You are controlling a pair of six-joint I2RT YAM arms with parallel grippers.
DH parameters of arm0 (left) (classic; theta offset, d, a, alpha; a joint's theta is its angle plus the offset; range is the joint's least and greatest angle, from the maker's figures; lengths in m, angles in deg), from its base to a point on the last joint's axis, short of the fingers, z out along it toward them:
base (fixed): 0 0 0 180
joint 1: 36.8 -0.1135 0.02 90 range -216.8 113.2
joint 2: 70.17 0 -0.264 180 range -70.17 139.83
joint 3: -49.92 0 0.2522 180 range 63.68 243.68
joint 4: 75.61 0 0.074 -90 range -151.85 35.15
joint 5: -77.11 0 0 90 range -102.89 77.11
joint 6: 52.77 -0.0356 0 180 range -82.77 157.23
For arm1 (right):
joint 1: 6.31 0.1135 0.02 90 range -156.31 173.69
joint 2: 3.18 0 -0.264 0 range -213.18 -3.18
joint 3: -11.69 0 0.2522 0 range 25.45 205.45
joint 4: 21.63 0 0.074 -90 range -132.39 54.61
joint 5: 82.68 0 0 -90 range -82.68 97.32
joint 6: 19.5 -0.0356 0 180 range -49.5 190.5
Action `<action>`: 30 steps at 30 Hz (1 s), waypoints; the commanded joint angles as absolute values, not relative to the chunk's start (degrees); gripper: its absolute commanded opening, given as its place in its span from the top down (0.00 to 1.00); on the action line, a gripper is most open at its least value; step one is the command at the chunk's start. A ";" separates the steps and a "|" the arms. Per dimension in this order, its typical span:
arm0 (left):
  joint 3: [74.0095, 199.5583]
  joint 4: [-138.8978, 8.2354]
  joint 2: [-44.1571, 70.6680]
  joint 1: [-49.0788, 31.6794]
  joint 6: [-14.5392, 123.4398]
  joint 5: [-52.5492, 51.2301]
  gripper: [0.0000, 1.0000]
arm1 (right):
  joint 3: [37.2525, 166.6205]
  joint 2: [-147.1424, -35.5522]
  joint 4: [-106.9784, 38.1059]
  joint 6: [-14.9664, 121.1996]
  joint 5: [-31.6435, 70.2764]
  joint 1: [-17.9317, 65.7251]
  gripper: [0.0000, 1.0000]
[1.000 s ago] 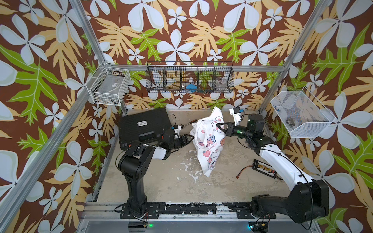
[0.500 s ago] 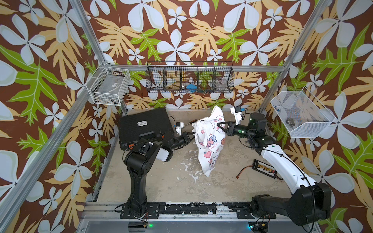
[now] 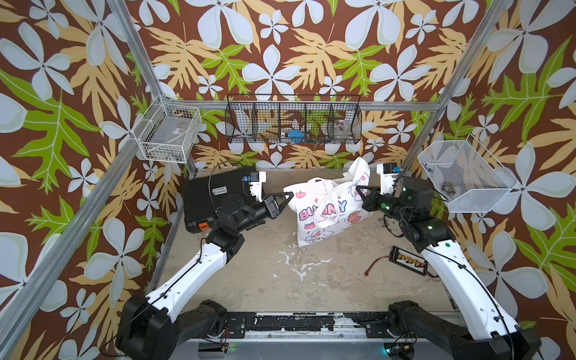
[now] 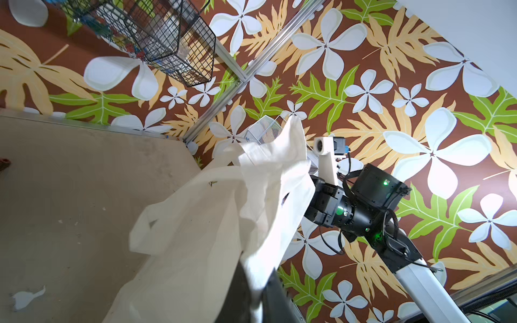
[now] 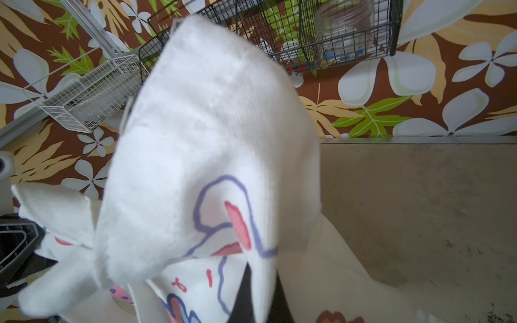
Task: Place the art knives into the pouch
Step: Place the pouch at the center of the board.
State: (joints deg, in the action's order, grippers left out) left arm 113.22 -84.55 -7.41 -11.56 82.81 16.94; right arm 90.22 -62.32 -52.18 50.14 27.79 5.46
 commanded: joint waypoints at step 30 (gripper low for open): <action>127.00 -73.01 15.49 -15.03 70.50 2.75 1.00 | 76.51 -77.45 -45.01 46.21 4.06 16.90 1.00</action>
